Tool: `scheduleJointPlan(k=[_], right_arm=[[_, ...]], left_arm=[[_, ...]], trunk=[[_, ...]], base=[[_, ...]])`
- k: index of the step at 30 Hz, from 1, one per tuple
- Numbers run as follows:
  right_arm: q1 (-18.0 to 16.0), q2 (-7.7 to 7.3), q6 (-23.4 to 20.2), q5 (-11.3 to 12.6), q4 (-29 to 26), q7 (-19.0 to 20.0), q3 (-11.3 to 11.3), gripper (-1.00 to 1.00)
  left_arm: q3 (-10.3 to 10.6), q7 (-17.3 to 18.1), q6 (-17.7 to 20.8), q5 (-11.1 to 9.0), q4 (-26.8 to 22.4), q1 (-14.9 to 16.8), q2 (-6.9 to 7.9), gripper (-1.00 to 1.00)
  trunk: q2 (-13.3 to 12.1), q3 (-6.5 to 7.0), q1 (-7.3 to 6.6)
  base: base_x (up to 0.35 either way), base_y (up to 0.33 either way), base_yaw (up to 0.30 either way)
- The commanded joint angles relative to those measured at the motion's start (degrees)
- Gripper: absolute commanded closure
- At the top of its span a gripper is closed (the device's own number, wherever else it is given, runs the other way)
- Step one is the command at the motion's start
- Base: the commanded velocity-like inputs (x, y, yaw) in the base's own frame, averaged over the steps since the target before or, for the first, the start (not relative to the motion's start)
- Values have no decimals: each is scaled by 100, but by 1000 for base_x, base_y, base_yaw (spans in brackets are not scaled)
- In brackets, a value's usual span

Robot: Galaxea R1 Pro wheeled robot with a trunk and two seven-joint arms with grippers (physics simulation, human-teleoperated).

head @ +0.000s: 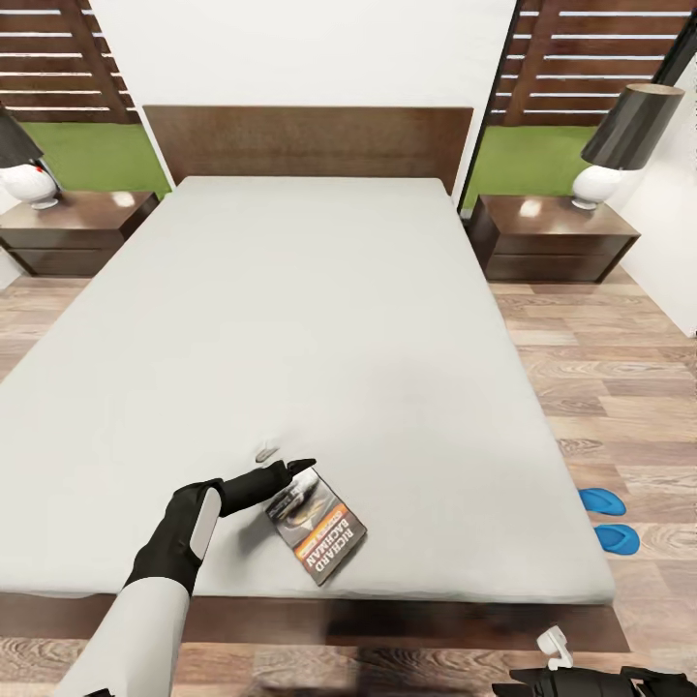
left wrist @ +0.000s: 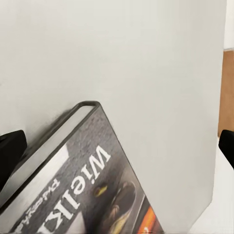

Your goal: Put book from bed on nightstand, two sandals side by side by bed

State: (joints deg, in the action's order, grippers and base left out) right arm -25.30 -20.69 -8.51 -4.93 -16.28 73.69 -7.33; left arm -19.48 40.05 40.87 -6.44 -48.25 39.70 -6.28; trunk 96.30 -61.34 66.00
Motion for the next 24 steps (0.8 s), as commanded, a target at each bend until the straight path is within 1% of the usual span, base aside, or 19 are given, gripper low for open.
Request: scheduleJointPlan(k=[1,19,24], right_arm=[[-1,4,-53,-52,-7,31,-49,-100],[-1,4,-54,-51,-7,31,-49,-100],[-1,4,-55,-52,-7,31,-47,-100]], left_arm=[[-21,6,35,12,0,3,-5,-100],[-21,3,35,12,0,3,-5,-100],[-21,5,35,12,0,3,-6,-100]], trunk=[[2,-3,-2],[2,-3,-2],[2,-3,-2]], base=[[-104,0,0],[-12,0,0],[-98,0,0]])
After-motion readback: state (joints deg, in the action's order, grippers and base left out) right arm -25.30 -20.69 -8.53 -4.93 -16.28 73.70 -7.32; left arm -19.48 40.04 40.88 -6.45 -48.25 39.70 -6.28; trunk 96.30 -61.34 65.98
